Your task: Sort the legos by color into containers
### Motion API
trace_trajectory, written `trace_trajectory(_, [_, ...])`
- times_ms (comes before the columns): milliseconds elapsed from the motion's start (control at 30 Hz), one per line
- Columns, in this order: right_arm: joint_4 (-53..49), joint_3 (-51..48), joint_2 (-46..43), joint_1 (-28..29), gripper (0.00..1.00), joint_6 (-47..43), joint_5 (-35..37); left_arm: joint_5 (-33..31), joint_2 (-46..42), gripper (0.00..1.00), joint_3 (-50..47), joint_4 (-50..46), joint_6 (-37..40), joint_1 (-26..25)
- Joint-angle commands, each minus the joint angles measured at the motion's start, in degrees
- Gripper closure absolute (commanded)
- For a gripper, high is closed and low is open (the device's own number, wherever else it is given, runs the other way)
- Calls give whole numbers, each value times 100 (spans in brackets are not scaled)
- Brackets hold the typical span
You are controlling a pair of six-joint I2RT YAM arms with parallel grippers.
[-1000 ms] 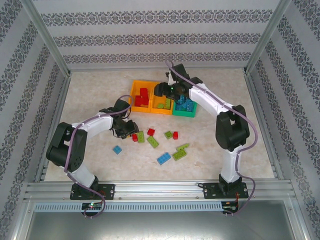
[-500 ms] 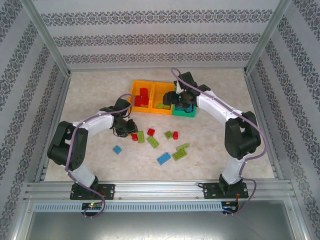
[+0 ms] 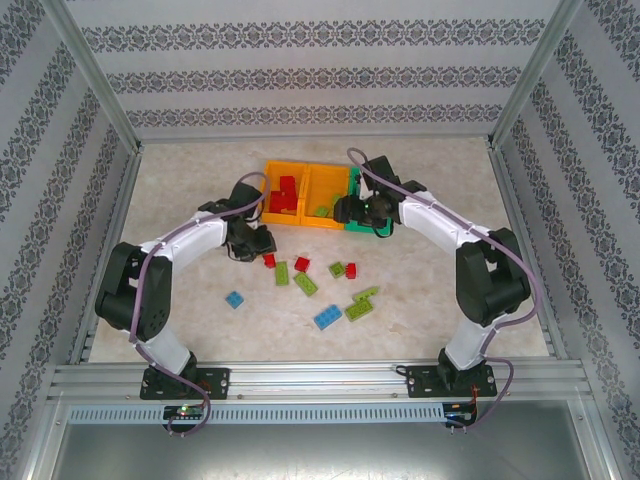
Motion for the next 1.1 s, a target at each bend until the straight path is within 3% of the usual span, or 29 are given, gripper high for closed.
trace_trajectory(0, [-2, -309, -383, 130, 32, -105, 31, -218, 73, 75, 545, -388, 361, -11])
trace_trajectory(567, [-523, -1505, -849, 931, 34, 685, 866, -253, 2297, 75, 3955, -632, 1271, 332])
trace_trajectory(1067, [-178, -1768, -736, 998, 36, 947, 836, -71, 2786, 72, 4158, 54, 947, 399])
